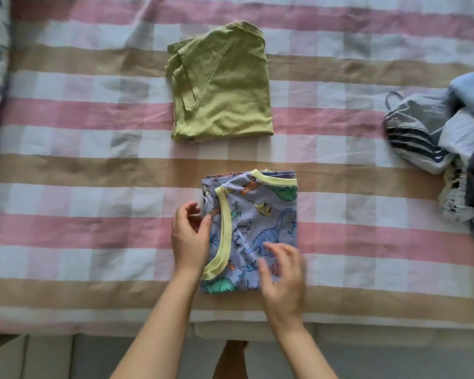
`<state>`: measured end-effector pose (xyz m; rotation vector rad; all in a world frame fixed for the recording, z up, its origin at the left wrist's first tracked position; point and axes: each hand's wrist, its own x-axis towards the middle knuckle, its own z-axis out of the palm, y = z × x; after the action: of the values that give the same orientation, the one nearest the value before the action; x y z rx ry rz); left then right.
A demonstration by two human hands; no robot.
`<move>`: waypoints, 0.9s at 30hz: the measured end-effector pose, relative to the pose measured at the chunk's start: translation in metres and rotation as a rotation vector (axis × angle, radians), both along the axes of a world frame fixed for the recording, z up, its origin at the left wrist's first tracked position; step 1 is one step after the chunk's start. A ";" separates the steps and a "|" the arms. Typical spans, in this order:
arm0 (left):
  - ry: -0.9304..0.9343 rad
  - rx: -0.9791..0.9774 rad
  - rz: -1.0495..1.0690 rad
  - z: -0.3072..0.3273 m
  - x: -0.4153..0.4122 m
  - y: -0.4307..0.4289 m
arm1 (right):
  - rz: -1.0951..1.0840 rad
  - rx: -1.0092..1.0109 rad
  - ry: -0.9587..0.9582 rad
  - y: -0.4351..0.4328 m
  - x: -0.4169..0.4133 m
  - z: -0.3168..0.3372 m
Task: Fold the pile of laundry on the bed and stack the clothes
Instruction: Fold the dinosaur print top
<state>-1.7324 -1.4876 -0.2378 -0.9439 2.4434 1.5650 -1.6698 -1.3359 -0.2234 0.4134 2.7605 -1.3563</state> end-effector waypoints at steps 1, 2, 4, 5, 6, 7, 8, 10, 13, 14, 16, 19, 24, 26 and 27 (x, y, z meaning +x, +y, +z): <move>-0.038 -0.027 -0.006 0.000 0.009 0.003 | -0.123 0.015 -0.056 0.010 -0.006 -0.002; -0.070 -0.051 -0.021 -0.001 0.018 0.006 | -0.201 0.012 -0.140 0.019 -0.011 -0.005; -0.114 -0.100 -0.055 -0.001 0.031 0.013 | -0.279 -0.039 -0.291 0.032 -0.018 -0.011; -0.132 -0.119 -0.057 -0.002 0.034 0.016 | -0.300 -0.072 -0.329 0.035 -0.020 -0.013; -0.151 -0.127 -0.048 -0.002 0.037 0.018 | -0.311 -0.104 -0.353 0.036 -0.021 -0.015; -0.172 -0.125 -0.033 -0.001 0.037 0.020 | -0.320 -0.131 -0.372 0.036 -0.022 -0.016; -0.197 -0.116 -0.022 -0.001 0.037 0.021 | -0.331 -0.153 -0.393 0.036 -0.022 -0.017; -0.259 -0.105 -0.032 0.000 0.033 0.022 | -0.342 -0.177 -0.420 0.035 -0.024 -0.020; -0.311 -0.154 -0.118 0.001 0.025 0.025 | -0.328 -0.186 -0.410 0.034 -0.033 -0.024; -0.306 -0.190 -0.147 0.000 0.022 0.027 | -0.316 -0.182 -0.399 0.034 -0.036 -0.025; -0.285 -0.227 -0.160 0.000 0.019 0.029 | -0.278 -0.174 -0.374 0.033 -0.042 -0.027; -0.271 -0.137 -0.135 0.004 0.013 0.030 | -0.216 -0.217 -0.338 0.032 -0.046 -0.025; -0.217 0.092 -0.065 0.027 0.009 0.027 | -0.220 -0.308 -0.257 0.036 -0.054 0.003; -0.136 0.138 -0.001 0.042 0.001 0.025 | -0.206 -0.340 -0.204 0.036 -0.064 0.020; -0.087 0.149 0.026 0.051 -0.007 0.022 | -0.190 -0.363 -0.178 0.035 -0.072 0.029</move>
<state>-1.7393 -1.4654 -0.1869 -0.9988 2.2302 1.6505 -1.7415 -1.3006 -0.1948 0.7442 2.3166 -1.7229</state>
